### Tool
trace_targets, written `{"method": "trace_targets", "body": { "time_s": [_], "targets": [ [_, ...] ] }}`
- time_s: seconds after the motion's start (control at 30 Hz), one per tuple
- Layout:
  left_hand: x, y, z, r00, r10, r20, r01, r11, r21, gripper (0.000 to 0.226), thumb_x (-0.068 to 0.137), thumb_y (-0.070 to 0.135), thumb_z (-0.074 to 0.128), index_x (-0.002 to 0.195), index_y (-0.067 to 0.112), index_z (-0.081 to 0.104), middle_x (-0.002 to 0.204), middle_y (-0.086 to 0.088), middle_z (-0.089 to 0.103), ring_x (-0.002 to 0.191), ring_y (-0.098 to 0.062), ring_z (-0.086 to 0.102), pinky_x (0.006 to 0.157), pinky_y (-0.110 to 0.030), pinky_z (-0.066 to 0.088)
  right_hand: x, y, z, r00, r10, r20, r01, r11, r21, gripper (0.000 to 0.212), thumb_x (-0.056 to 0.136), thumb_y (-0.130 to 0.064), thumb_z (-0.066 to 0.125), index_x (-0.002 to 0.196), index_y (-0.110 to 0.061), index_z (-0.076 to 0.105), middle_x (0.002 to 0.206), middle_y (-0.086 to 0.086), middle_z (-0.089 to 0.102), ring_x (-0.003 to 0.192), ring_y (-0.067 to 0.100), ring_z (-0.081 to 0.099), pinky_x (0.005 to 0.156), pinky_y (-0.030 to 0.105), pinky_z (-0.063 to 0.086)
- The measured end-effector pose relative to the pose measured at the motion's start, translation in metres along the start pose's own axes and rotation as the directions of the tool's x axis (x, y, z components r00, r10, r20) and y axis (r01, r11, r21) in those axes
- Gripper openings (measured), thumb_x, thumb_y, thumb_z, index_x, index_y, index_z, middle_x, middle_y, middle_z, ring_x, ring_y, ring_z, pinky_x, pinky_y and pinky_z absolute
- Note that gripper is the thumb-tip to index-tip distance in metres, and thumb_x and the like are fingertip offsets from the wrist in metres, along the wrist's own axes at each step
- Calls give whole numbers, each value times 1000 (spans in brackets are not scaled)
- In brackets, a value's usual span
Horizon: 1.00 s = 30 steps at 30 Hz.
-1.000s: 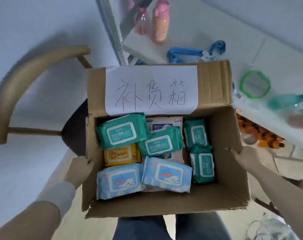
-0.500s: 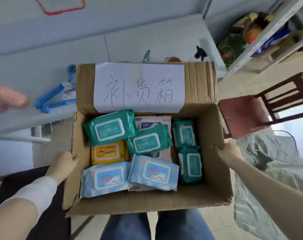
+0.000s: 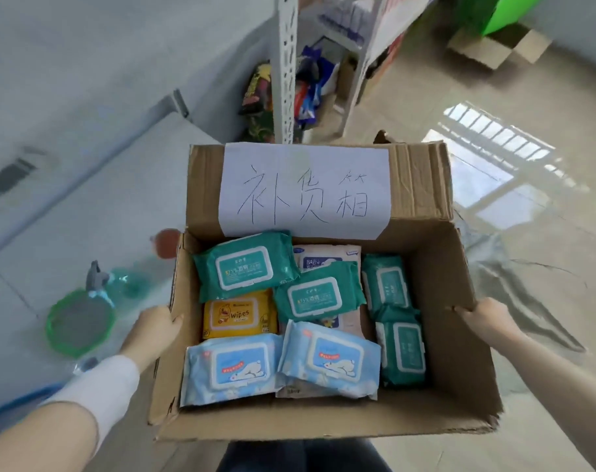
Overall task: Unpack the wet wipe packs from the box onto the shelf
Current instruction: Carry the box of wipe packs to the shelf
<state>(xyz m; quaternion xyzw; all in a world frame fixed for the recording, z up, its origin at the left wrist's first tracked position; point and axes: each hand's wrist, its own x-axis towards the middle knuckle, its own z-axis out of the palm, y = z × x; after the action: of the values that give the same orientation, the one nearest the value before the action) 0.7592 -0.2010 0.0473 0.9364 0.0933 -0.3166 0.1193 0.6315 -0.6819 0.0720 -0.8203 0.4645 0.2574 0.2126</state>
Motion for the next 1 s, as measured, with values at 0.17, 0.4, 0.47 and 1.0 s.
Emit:
{"method": "trace_targets", "body": {
  "time_s": [0.17, 0.4, 0.47, 1.0],
  "targets": [
    [78, 104, -24, 986, 161, 35, -163, 984, 68, 32, 94, 19, 51, 68, 1, 53, 67, -15, 55, 75, -30, 56, 67, -32, 42, 44, 10, -28, 988, 146, -58, -140, 985, 103, 34, 91, -21, 57, 93, 13, 63, 80, 20, 62, 81, 36, 59, 67, 36, 45],
    [170, 222, -22, 944, 317, 91, -329, 922, 205, 31, 95, 16, 47, 83, -8, 63, 94, -29, 65, 90, -35, 60, 68, -29, 35, 116, 26, -32, 947, 316, -56, -302, 937, 175, 34, 91, -18, 57, 70, 8, 60, 70, 20, 59, 61, 30, 50, 54, 33, 39],
    [195, 248, -19, 935, 339, 102, -354, 897, 264, 35, 95, 17, 47, 83, -12, 63, 94, -31, 64, 94, -38, 60, 71, -34, 39, 133, 28, -26, 938, 342, -51, -328, 927, 182, 29, 90, -19, 57, 81, 8, 62, 83, 27, 63, 75, 37, 56, 64, 36, 42],
    [347, 337, 33, 914, 342, 216, -404, 813, 421, 34, 95, 20, 48, 90, -10, 63, 96, -30, 64, 96, -41, 60, 69, -33, 36, 240, 5, 46, 853, 517, 69, -520, 833, 190, 43, 90, -30, 57, 90, 12, 65, 96, 32, 66, 95, 45, 60, 68, 36, 39]
  ]
}}
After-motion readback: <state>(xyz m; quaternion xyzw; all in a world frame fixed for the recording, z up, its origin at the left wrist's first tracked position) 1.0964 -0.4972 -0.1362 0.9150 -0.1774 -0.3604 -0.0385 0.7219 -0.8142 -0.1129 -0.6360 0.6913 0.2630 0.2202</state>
